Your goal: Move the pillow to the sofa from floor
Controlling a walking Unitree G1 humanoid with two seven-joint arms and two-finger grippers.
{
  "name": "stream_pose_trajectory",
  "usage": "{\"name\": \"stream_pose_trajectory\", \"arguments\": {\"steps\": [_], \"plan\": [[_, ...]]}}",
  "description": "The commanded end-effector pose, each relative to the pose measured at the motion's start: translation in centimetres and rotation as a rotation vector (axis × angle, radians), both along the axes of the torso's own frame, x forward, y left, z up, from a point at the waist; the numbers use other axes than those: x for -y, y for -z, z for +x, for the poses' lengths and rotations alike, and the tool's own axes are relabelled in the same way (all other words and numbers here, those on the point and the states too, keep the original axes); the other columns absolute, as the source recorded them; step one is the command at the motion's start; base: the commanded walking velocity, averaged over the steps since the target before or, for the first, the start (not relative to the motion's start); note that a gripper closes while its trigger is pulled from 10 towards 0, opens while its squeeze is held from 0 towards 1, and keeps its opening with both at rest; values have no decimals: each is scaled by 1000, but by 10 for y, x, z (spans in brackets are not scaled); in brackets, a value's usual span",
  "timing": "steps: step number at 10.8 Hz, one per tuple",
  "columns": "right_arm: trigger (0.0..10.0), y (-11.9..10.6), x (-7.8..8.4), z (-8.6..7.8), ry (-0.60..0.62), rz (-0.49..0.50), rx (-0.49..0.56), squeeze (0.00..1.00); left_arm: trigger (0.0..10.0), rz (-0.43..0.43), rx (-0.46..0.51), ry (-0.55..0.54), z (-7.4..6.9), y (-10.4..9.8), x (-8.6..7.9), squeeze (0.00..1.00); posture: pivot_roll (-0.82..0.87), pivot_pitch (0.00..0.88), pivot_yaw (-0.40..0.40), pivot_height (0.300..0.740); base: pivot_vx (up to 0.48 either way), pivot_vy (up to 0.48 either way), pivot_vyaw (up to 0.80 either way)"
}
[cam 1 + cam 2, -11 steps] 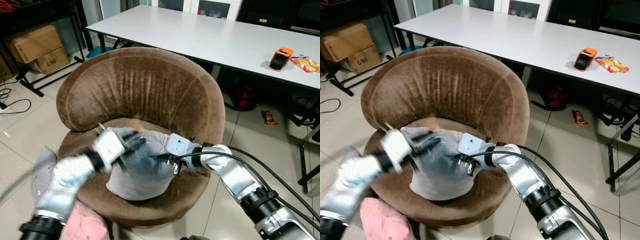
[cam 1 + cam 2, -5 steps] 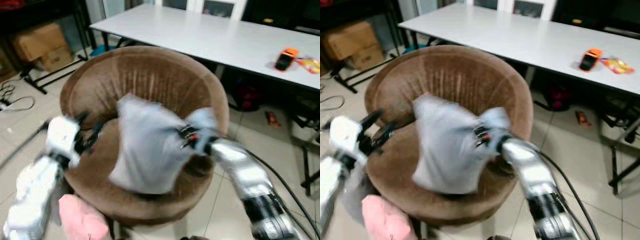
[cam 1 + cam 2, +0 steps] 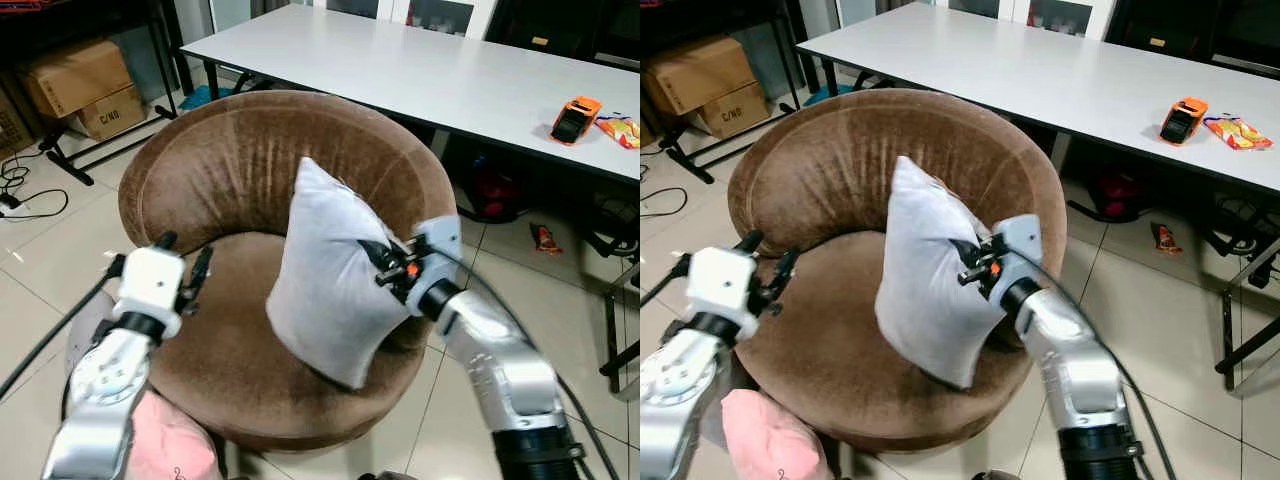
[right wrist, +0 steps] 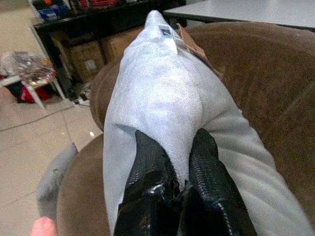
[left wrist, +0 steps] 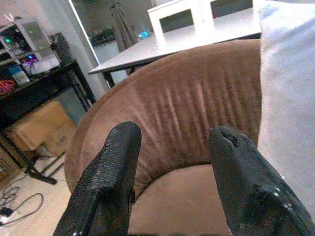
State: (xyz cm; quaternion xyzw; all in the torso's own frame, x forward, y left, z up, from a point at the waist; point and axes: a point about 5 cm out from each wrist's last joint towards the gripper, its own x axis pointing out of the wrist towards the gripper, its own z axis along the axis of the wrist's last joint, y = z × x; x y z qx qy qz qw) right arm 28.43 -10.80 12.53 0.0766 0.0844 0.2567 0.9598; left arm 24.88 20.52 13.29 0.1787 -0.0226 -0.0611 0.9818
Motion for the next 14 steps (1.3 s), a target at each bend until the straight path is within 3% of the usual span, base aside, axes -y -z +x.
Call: {"name": "stream_pose_trajectory", "arguments": {"steps": [1,5,8,11,14], "plan": [[10000,-13,0,3,37,33,74,0,10000,12,1,-7,2,-1,3,0,-21,0,-26,740,0,-394,0],[10000,-22,-4,3,69,43,124,0,10000,14,9,-3,5,1,10,0,-26,0,-21,740,0,-356,0],[10000,-26,-1,8,96,42,146,0,10000,-22,25,13,6,-1,13,0,-23,0,-25,740,0,0,0],[10000,-31,-12,11,67,30,173,0,10000,-40,31,18,3,-3,9,0,-11,0,-36,740,344,0,527],[10000,-31,-14,14,76,29,169,0,10000,-41,23,19,3,-3,7,0,-8,0,-37,740,384,0,0]]}}
